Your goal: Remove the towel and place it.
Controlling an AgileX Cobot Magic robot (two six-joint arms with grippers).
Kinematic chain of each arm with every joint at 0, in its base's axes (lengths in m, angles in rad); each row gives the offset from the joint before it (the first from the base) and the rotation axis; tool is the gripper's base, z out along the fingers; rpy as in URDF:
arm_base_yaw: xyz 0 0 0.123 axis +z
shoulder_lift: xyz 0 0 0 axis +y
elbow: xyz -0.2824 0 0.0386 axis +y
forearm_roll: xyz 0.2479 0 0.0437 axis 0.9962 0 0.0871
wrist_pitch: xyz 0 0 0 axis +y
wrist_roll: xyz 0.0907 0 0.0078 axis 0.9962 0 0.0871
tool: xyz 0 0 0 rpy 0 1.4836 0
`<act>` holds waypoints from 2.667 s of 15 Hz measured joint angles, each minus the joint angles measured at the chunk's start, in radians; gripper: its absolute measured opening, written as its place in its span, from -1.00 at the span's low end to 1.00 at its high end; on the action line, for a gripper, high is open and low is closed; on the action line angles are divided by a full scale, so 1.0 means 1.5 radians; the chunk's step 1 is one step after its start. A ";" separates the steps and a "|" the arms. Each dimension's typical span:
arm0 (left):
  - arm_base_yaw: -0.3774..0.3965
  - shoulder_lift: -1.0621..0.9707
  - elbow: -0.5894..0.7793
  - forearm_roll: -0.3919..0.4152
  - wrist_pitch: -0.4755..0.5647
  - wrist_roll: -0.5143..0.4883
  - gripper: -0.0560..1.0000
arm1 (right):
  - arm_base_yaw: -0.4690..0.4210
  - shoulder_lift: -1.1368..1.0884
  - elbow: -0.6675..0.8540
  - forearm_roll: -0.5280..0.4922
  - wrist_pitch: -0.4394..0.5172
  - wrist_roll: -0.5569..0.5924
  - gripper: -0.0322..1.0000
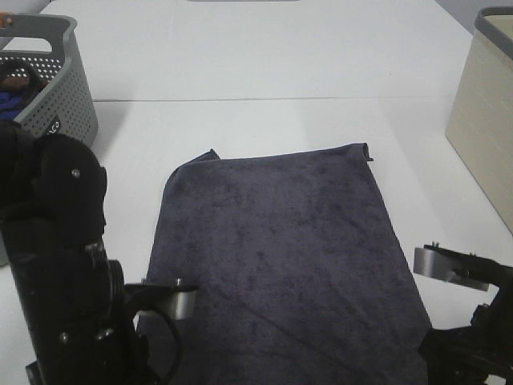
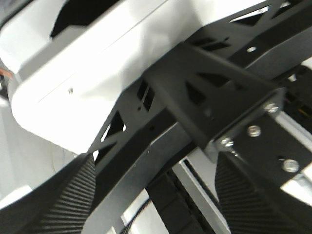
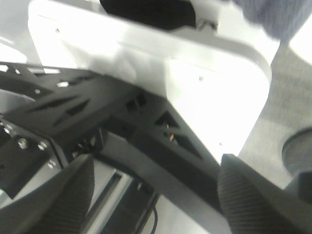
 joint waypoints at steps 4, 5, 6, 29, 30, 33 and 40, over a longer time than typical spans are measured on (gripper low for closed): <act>0.006 -0.033 -0.146 0.100 0.005 -0.009 0.36 | -0.001 -0.045 -0.112 -0.071 -0.007 0.011 0.42; 0.017 -0.033 -0.183 0.145 0.005 -0.027 0.36 | -0.018 -0.047 -0.164 -0.112 -0.005 0.027 0.42; 0.038 -0.033 -0.212 0.181 0.005 -0.047 0.36 | -0.045 -0.047 -0.201 -0.122 -0.003 0.028 0.42; 0.355 0.414 -0.781 0.184 -0.079 0.005 0.36 | -0.149 0.638 -1.091 -0.127 0.113 -0.013 0.47; 0.355 0.414 -0.782 0.193 -0.081 -0.005 0.36 | -0.149 0.640 -1.091 -0.135 0.113 -0.012 0.47; 0.356 0.414 -0.783 0.223 -0.081 -0.079 0.47 | -0.149 0.640 -1.091 -0.158 0.113 0.055 0.47; 0.357 0.414 -0.783 0.133 -0.087 -0.033 0.70 | -0.154 0.669 -1.093 -0.075 0.113 0.017 0.47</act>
